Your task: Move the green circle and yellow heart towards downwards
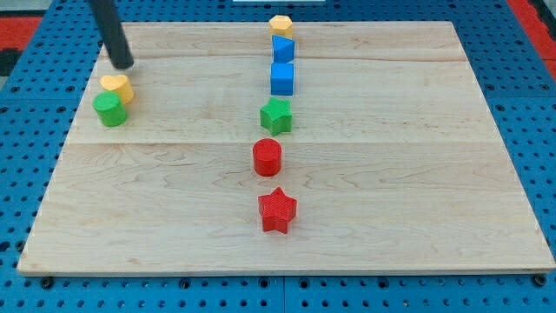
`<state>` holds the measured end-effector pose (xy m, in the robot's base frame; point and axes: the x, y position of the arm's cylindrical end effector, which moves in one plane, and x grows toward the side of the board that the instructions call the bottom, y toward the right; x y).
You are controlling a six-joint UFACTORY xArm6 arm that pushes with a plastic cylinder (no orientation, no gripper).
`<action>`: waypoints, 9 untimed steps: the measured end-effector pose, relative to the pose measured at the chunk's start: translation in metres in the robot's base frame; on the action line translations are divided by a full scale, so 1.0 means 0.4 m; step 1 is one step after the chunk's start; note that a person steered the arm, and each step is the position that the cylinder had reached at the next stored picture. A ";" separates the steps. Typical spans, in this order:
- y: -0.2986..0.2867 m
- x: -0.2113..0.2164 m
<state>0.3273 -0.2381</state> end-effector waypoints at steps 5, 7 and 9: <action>-0.047 0.222; -0.167 0.225; 0.010 0.381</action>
<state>0.4799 -0.2342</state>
